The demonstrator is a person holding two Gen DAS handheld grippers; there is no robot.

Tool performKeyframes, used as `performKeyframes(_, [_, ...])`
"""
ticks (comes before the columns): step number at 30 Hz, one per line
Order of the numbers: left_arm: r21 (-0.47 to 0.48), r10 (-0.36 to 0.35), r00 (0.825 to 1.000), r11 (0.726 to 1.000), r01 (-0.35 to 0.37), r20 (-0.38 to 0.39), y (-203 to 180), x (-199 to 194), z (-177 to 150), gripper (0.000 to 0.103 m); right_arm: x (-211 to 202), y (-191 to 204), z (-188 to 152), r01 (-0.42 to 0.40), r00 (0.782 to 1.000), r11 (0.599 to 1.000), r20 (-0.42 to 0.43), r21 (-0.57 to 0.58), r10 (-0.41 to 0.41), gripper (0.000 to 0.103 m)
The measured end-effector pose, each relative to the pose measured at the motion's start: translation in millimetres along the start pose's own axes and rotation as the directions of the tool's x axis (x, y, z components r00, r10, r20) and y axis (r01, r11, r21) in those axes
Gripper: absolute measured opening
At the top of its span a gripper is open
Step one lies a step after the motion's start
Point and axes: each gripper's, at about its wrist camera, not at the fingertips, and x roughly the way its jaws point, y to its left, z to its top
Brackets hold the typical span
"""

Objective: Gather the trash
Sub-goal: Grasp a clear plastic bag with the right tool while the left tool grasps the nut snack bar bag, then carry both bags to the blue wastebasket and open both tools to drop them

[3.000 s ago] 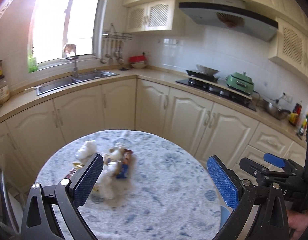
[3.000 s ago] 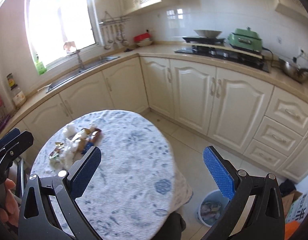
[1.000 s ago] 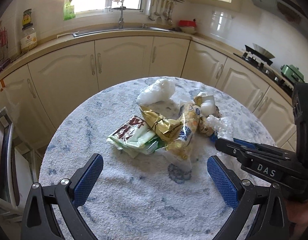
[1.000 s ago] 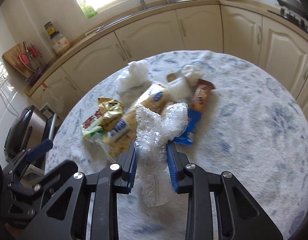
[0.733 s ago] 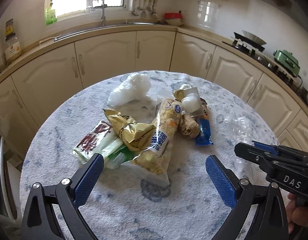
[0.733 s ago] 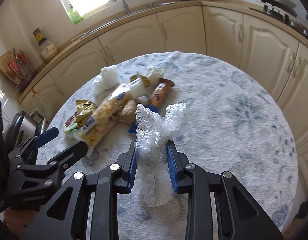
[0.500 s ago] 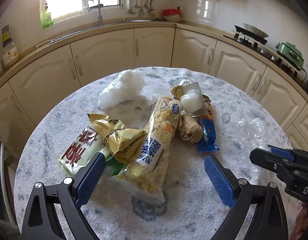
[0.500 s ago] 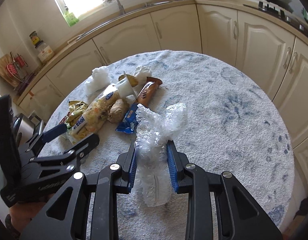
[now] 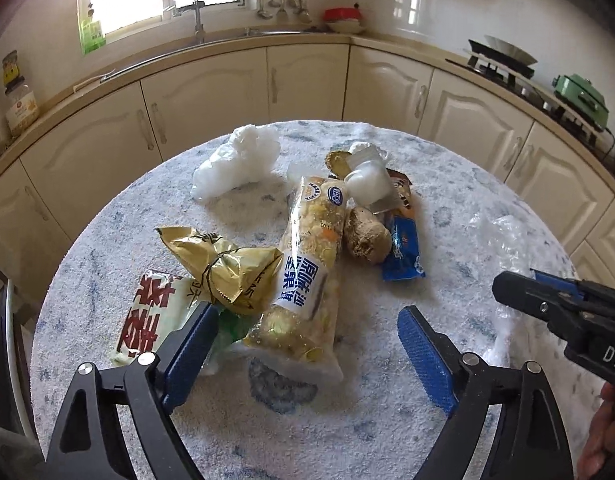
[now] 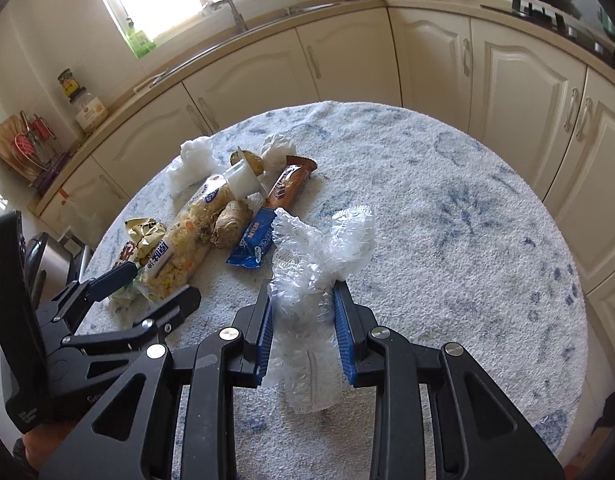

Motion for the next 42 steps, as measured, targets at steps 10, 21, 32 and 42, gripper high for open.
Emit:
performKeyframes(10, [0.026, -0.028, 0.999, 0.999, 0.027, 0.017, -8, 20, -3, 0.086, -7, -1, -1, -0.004, 1.000, 1.000, 0.009, 0.002, 0.004, 0.028])
performKeyframes(21, [0.011, -0.124, 0.992, 0.992, 0.124, -0.031, 9, 46, 20, 0.032, -19, -7, -1, 0.012, 1.000, 1.000, 0.027, 0.016, -0.013, 0.028])
performKeyframes(32, [-0.068, -0.190, 0.981, 0.979, 0.192, 0.039, 28, -28, -9, 0.032, -50, -6, -11, 0.007, 0.998, 1.000, 0.060, 0.021, -0.008, 0.028])
performKeyframes(42, [0.011, -0.196, 0.966, 0.980, 0.197, 0.168, 0, -117, -27, 0.032, -104, -9, -23, 0.013, 0.991, 1.000, 0.136, 0.024, -0.017, 0.028])
